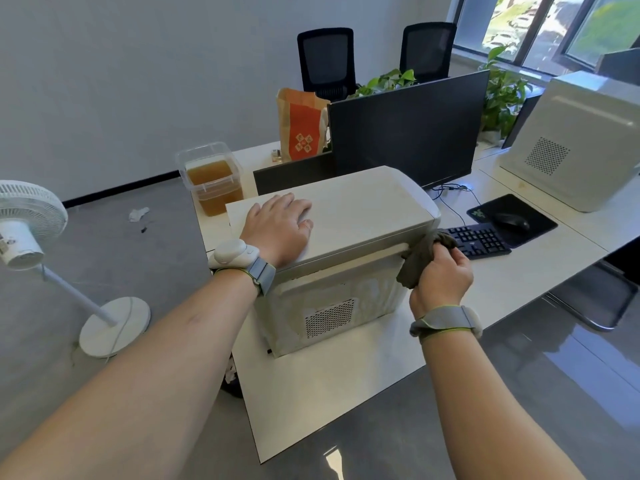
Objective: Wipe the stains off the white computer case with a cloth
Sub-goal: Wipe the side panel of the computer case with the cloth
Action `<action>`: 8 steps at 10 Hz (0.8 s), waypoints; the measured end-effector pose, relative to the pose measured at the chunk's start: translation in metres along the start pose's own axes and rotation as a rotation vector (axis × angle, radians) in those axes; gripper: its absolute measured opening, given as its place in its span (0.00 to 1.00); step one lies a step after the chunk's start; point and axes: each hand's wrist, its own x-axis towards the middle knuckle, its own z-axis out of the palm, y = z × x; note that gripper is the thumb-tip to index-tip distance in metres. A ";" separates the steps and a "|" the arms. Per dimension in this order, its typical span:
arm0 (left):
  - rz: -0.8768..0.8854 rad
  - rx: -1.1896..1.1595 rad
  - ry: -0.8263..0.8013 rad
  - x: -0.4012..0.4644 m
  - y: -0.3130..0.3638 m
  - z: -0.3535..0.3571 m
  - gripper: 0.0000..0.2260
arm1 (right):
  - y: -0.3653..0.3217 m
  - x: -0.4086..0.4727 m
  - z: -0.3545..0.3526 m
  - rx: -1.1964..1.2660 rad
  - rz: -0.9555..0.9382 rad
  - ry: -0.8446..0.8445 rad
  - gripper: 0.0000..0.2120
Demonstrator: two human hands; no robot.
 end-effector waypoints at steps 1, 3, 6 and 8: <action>0.004 0.006 0.001 -0.001 0.000 0.000 0.21 | 0.006 0.002 0.013 -0.140 -0.095 0.000 0.09; 0.007 0.032 -0.021 -0.001 0.002 -0.002 0.21 | 0.024 -0.013 0.011 -0.480 -0.262 -0.195 0.07; 0.002 0.037 -0.045 0.000 0.001 -0.004 0.22 | -0.012 0.027 0.026 -0.264 -0.176 0.016 0.05; 0.007 0.046 -0.055 0.001 -0.001 -0.002 0.23 | -0.003 0.014 0.009 -0.414 -0.178 -0.222 0.06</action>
